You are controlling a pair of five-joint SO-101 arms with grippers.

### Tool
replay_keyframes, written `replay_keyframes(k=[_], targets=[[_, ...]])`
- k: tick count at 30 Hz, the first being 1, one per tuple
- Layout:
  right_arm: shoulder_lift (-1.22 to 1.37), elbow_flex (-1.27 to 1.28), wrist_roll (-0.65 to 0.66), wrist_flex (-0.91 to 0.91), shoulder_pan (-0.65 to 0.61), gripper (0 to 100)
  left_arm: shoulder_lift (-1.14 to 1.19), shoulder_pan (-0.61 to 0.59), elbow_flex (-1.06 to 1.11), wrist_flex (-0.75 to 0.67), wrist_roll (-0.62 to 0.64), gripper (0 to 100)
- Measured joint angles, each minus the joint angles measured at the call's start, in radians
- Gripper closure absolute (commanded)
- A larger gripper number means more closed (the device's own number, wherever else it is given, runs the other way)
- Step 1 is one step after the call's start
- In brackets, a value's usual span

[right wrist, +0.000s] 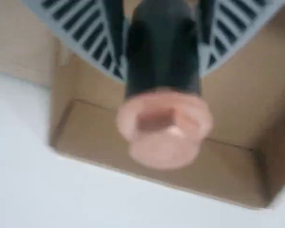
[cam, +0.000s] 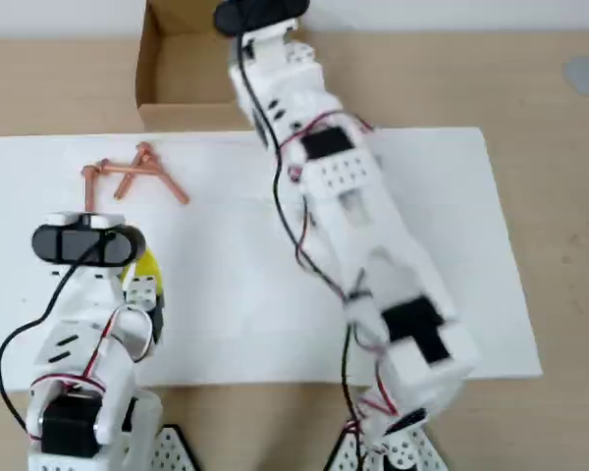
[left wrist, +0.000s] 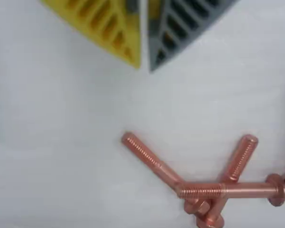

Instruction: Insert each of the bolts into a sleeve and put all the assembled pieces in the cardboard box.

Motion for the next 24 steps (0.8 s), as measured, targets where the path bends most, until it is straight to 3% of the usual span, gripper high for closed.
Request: replay_keyframes(k=[11,24], targets=[[0.396,-0.359,0.109,0.006,0.026,98.9,0.002,-0.224,0.078,-0.097,-0.021,99],[0.601,-0.597,0.133,0.008,0.035,98.9,0.002,-0.244,0.083,-0.104,-0.021,99]])
